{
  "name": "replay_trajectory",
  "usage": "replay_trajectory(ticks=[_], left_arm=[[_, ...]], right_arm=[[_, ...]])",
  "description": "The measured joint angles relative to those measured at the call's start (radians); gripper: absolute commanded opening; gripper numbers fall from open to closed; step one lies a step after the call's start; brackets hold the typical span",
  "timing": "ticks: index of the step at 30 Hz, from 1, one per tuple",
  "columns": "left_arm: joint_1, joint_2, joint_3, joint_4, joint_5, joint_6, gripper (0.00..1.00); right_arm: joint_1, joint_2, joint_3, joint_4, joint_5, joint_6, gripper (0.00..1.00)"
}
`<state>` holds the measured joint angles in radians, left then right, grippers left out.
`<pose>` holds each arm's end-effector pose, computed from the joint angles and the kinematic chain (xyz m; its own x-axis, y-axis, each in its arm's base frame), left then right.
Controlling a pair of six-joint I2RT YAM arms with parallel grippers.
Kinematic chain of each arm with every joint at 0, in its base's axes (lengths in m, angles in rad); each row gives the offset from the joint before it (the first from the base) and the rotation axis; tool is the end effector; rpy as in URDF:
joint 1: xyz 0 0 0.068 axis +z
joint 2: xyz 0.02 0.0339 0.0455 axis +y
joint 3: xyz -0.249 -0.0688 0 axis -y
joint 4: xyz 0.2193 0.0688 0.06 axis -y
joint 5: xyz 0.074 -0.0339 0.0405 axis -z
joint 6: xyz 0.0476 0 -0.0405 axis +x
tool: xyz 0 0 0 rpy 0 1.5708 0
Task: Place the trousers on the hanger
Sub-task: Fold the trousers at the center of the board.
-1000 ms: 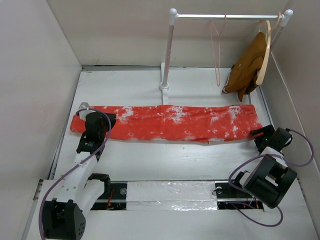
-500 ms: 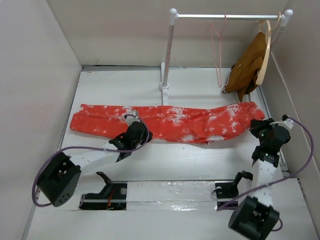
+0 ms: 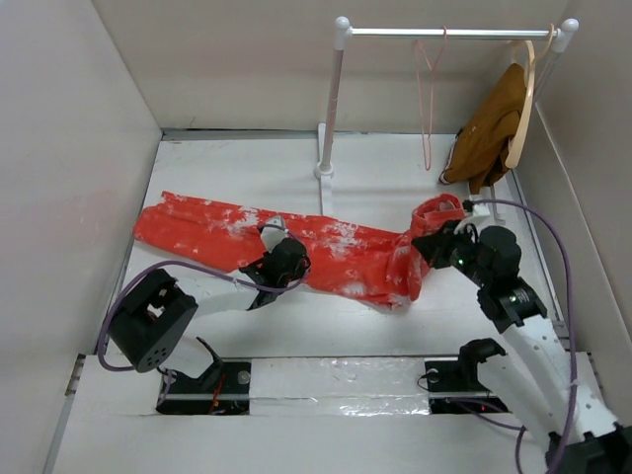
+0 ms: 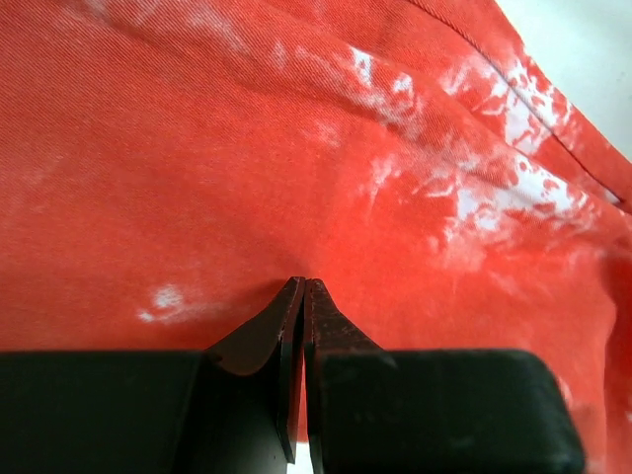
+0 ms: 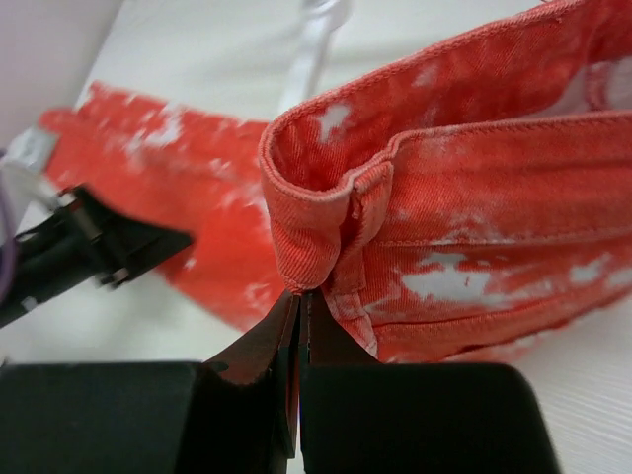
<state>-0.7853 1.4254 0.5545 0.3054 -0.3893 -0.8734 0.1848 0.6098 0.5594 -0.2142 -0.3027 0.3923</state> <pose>0.2042 -0.1786 0.1675 -0.5711 -0.4319 -0.6981 -0.0159 0.8561 -0.5166 0.1480 0.0421 0.2737 -0.4127 0.2941 -0.8621 -0.3251 0.8365 0.4410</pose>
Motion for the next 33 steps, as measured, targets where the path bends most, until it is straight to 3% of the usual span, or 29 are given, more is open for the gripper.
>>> replay_trajectory(ticks=[6,10,19,28,31,33], left_arm=[[-0.008,0.019,-0.006,0.015,-0.008,-0.001,0.00],[-0.025,0.021,-0.011,0.029,-0.010,-0.006,0.00],[-0.230,0.139,0.020,0.087,-0.038,-0.081,0.00],[-0.339,0.433,0.428,0.101,0.037,-0.095,0.00],[-0.331,0.454,0.536,0.052,0.037,-0.075,0.00],[-0.308,0.410,0.523,0.048,0.032,-0.064,0.00]], right_arm=[[0.365,0.174,0.245,-0.052,0.151,0.016,0.00],[0.458,0.235,0.415,-0.057,0.220,0.014,0.00],[0.382,0.338,0.735,-0.124,0.241,-0.021,0.00],[0.278,0.386,0.939,-0.245,0.244,-0.104,0.00],[0.228,0.382,0.944,-0.246,0.243,-0.123,0.00],[0.197,0.372,0.919,-0.242,0.241,-0.130,0.00]])
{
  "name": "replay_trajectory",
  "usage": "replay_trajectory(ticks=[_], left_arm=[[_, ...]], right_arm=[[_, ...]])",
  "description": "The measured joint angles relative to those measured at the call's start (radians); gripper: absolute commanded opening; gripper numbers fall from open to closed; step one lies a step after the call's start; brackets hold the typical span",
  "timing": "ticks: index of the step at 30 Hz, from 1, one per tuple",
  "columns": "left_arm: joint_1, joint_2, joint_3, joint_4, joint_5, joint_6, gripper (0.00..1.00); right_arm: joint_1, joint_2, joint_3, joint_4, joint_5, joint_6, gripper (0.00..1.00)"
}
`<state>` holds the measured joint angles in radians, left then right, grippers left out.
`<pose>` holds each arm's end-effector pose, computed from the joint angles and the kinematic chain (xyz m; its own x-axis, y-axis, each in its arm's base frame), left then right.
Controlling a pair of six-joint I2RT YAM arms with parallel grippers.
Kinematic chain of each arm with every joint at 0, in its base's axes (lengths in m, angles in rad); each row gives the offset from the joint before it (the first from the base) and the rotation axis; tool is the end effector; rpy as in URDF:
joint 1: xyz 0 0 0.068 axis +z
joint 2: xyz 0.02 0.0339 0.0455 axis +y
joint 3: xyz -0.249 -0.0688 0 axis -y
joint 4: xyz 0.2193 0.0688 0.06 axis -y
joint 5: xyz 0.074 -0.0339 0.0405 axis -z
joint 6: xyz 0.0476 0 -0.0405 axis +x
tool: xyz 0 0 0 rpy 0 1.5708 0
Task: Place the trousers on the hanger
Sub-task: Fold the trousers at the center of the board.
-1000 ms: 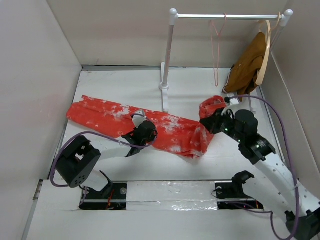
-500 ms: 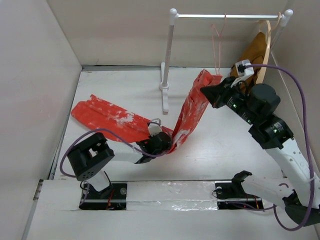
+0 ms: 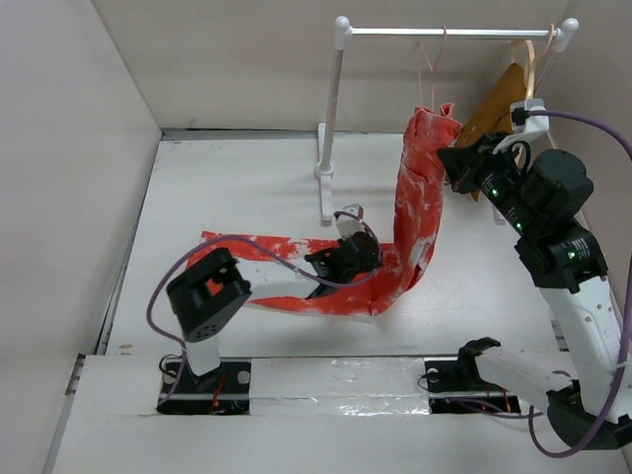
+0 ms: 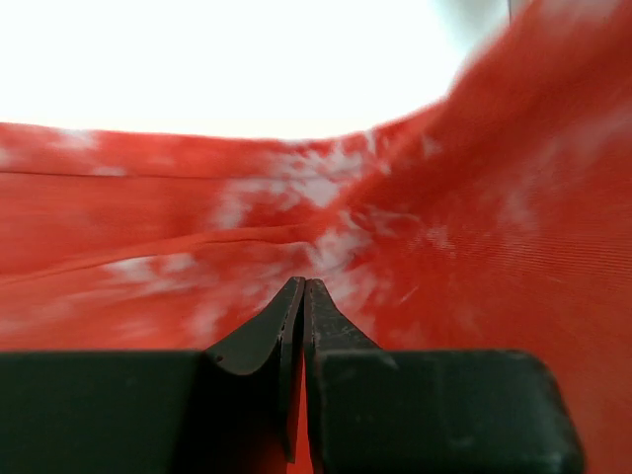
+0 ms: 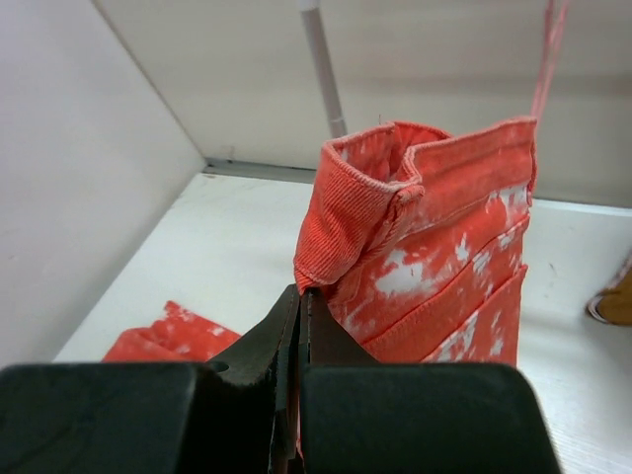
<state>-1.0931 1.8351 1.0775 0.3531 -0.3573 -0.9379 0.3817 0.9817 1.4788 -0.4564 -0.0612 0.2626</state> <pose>0.1962 -0.3428 0.2001 -0.6587 -0.3708 -0.6547 0.2588 0.7054 -0.6598 0.1541 0.0650 0.4828 -0.0748 0.2492 -0.9656 -0.4236 0.8686 0.2570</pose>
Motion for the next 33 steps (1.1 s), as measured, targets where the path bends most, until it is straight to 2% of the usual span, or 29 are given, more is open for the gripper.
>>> replay_trajectory(ticks=[5,7,9,13,22,25,27,29,31,33], left_arm=[[0.054,-0.218,-0.225,0.014,-0.036,0.002,0.00],[0.016,-0.237,-0.276,0.027,-0.041,-0.013,0.00],[-0.051,-0.189,-0.283,0.050,-0.028,-0.031,0.00],[-0.129,-0.021,-0.240,0.096,0.026,-0.051,0.00],[-0.108,0.212,0.037,0.190,0.093,-0.054,0.00],[-0.112,0.208,0.034,0.202,0.103,-0.049,0.00],[-0.110,0.137,-0.060,0.213,0.097,-0.042,0.00],[-0.104,0.000,-0.201,0.196,0.084,-0.033,0.00],[-0.073,-0.206,-0.349,0.142,0.062,-0.019,0.00],[-0.026,-0.436,-0.435,0.074,0.026,-0.004,0.00]], right_arm=[[-0.030,-0.011,-0.047,-0.005,-0.027,-0.005,0.00],[-0.029,-0.005,-0.048,-0.001,-0.040,-0.005,0.00],[-0.022,0.002,-0.048,0.005,-0.044,-0.004,0.00],[0.012,0.026,-0.043,0.018,-0.044,-0.002,0.00],[0.054,0.063,-0.033,0.018,-0.032,-0.002,0.00],[0.075,0.066,-0.033,0.019,-0.021,-0.001,0.00],[0.097,0.072,-0.033,0.023,-0.015,-0.001,0.00],[0.126,0.087,-0.033,0.035,-0.006,-0.001,0.00],[0.157,0.115,-0.030,0.056,0.004,0.003,0.00],[0.192,0.158,-0.017,0.076,0.014,0.006,0.00]])
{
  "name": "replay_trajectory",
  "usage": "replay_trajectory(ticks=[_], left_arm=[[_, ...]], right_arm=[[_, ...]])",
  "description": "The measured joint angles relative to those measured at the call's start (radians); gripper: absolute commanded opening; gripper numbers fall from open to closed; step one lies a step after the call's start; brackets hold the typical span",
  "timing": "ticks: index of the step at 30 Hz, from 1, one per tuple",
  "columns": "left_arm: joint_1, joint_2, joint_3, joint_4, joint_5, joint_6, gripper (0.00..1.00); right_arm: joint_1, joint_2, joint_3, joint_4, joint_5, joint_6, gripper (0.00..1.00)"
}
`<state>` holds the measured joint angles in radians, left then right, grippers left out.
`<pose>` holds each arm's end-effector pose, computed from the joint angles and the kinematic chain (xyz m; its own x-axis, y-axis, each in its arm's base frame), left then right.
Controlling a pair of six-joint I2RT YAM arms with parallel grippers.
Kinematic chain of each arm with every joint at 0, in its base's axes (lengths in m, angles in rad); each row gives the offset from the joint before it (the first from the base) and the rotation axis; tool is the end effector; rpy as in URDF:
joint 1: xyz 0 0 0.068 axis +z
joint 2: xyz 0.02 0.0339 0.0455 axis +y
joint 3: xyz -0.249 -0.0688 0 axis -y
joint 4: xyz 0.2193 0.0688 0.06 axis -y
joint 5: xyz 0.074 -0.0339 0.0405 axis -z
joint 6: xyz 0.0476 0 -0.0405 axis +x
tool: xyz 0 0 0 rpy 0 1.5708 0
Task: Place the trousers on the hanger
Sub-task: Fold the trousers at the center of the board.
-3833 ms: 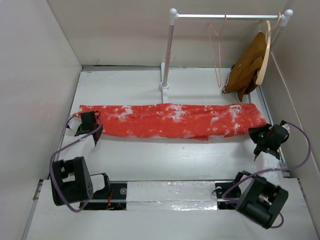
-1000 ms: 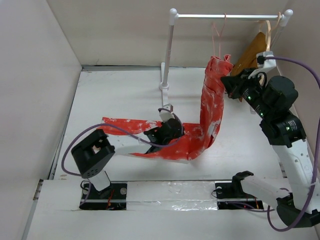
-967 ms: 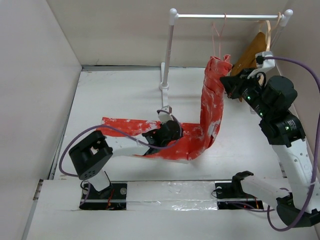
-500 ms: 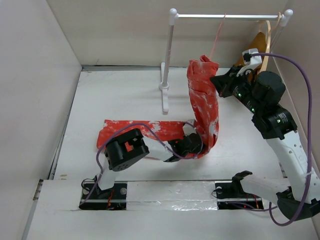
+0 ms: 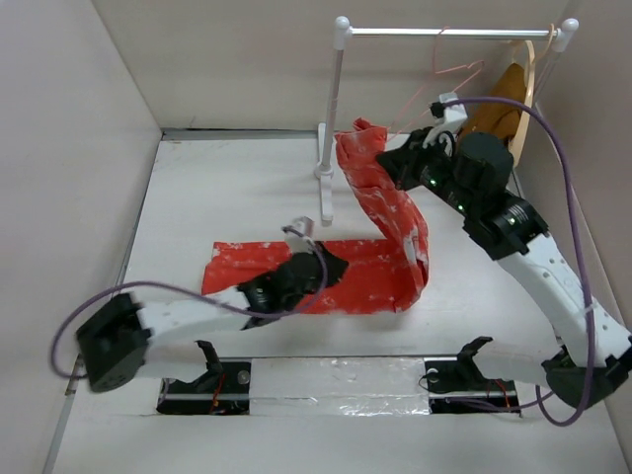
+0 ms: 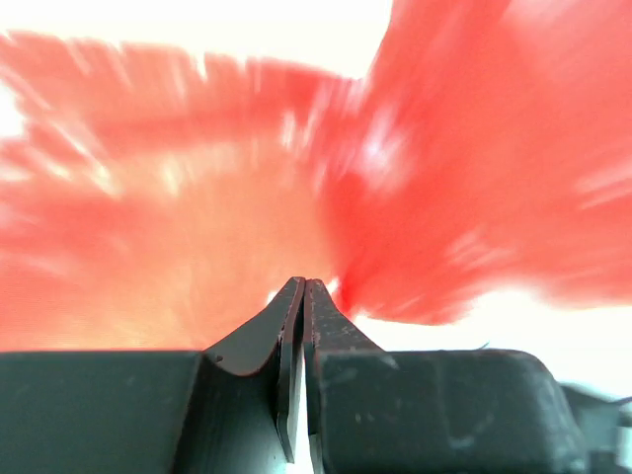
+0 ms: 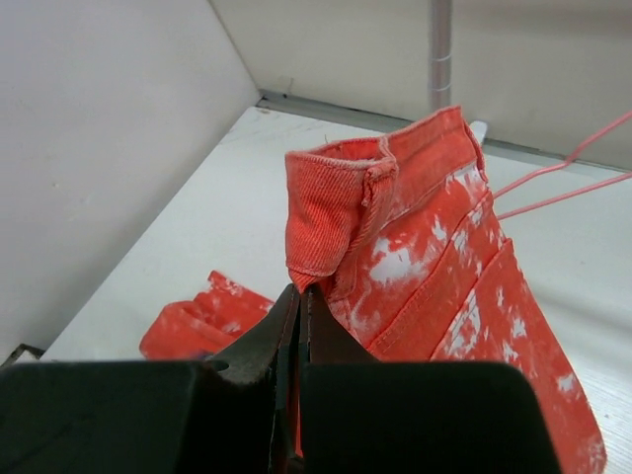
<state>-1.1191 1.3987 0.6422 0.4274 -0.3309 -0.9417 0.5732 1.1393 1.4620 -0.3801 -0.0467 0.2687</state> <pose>0.1408 -0.2548 0.2135 -0.6625 -0.3863 -0.6417 0.3077 0.6408 -0.7034 0.1888 0.1245 0.4592 -0.2007 0.1861 -0.9618 -0.5472 0.7930 0.2676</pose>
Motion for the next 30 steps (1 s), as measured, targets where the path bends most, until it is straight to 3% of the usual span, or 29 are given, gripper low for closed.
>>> replay_trajectory(ticks=[7,10,12,13,14,18,23,25,26,28,29,30], left_arm=[[0.151,-0.766,-0.046,-0.280,-0.140,0.029,0.00],[0.201,-0.988,-0.022,-0.432,-0.214,0.039,0.00],[0.214,-1.054,0.021,-0.521,-0.267,0.045,0.00],[0.214,-1.068,0.045,-0.562,-0.290,0.048,0.00],[0.216,-1.075,0.063,-0.595,-0.310,0.051,0.00],[0.217,-1.091,0.119,-0.720,-0.382,0.062,0.00],[0.217,-1.152,0.129,-0.807,-0.457,0.064,0.05],[0.217,-1.166,0.121,-0.809,-0.470,0.064,0.06],[0.218,-1.165,0.112,-0.805,-0.472,0.064,0.07],[0.218,-1.144,0.085,-0.781,-0.468,0.063,0.07],[0.218,-1.119,0.066,-0.763,-0.460,0.062,0.08],[0.218,-1.085,0.046,-0.741,-0.451,0.061,0.08]], right_arm=[[0.171,0.216,0.099,0.077,0.075,0.019,0.00],[0.279,0.330,0.138,0.136,0.107,0.026,0.00],[0.356,0.419,0.159,0.188,0.118,0.036,0.00],[0.394,0.467,0.166,0.222,0.123,0.043,0.06],[0.429,0.517,0.167,0.259,0.124,0.053,0.27],[0.541,0.731,0.178,0.377,0.070,0.108,0.62],[0.586,0.845,0.090,0.410,-0.009,0.147,0.70],[0.567,0.801,0.014,0.414,-0.015,0.146,0.66],[0.552,0.763,-0.025,0.412,-0.013,0.143,0.49],[0.520,0.651,-0.116,0.421,0.000,0.127,0.27],[0.503,0.584,-0.161,0.422,0.019,0.120,0.04],[0.488,0.519,-0.198,0.425,0.040,0.115,0.00]])
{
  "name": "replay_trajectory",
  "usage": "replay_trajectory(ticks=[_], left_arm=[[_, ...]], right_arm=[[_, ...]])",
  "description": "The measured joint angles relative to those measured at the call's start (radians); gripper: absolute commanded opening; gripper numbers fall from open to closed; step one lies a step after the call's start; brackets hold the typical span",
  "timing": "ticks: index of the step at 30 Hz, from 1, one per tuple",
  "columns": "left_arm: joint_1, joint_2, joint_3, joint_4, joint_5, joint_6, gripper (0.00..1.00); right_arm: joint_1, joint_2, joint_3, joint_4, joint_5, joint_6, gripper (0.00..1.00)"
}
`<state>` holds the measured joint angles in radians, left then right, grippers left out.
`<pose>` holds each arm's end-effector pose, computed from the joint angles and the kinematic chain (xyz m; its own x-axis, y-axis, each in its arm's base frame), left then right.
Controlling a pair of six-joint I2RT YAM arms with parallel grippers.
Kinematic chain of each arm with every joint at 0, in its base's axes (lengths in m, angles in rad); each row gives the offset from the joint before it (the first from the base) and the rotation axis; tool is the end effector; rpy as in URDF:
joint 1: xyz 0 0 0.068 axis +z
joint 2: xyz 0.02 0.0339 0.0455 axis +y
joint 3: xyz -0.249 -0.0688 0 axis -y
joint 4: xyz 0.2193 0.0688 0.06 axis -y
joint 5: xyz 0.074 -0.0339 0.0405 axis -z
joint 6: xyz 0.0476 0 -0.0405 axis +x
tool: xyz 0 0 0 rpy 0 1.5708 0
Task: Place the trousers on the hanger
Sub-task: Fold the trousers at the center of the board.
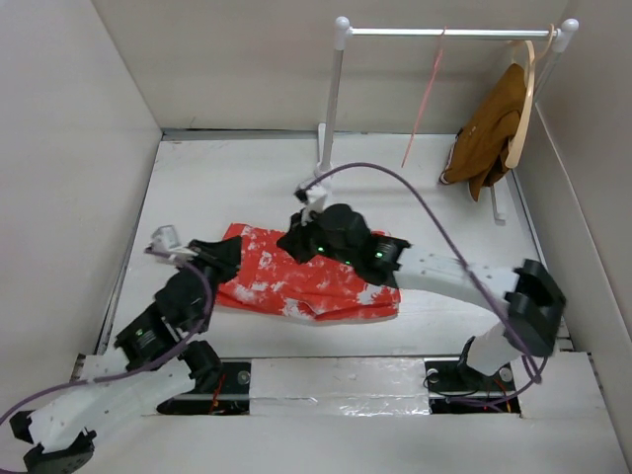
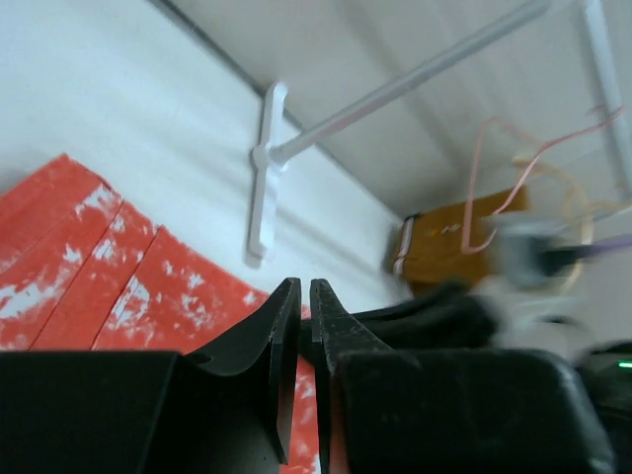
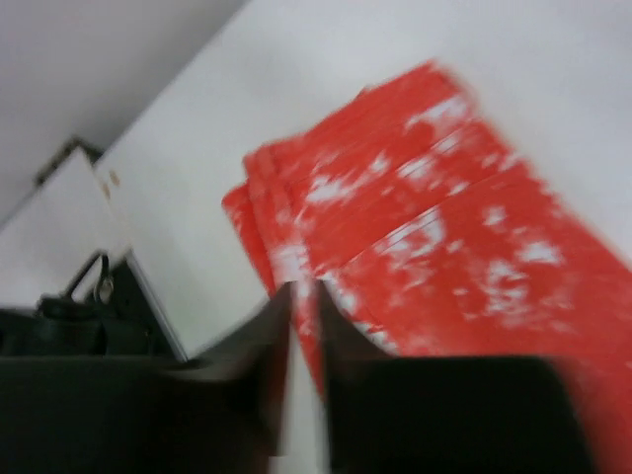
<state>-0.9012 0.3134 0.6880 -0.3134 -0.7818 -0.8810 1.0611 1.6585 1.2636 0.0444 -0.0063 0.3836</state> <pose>0.0715 -0.0363 0.3329 -0.0684 -0.7956 -0.6019 0.1056 0.5942 -0.7974 0.1859 0.3332 0.2908 -0.4831 -0.0973 -0.8701 -0.7494 0.5598 0.3535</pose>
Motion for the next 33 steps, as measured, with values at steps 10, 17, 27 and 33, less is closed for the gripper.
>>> replay_trajectory(ticks=[10,17,27,33], left_arm=[[0.029,0.615,-0.180,0.320,0.177,-0.023,0.24],[0.386,0.870,-0.352,0.654,0.415,-0.096,0.27],[0.463,0.647,-0.477,0.732,0.509,-0.182,0.28],[0.450,0.427,-0.474,0.673,0.497,-0.153,0.17]], right_arm=[[-0.150,-0.495,-0.623,0.087,0.148,0.051,0.00],[-0.356,-0.584,-0.922,0.101,0.129,0.145,0.00],[-0.442,-0.529,-1.000,0.211,0.047,0.217,0.00],[-0.390,-0.770,-0.942,0.045,0.087,0.165,0.00]])
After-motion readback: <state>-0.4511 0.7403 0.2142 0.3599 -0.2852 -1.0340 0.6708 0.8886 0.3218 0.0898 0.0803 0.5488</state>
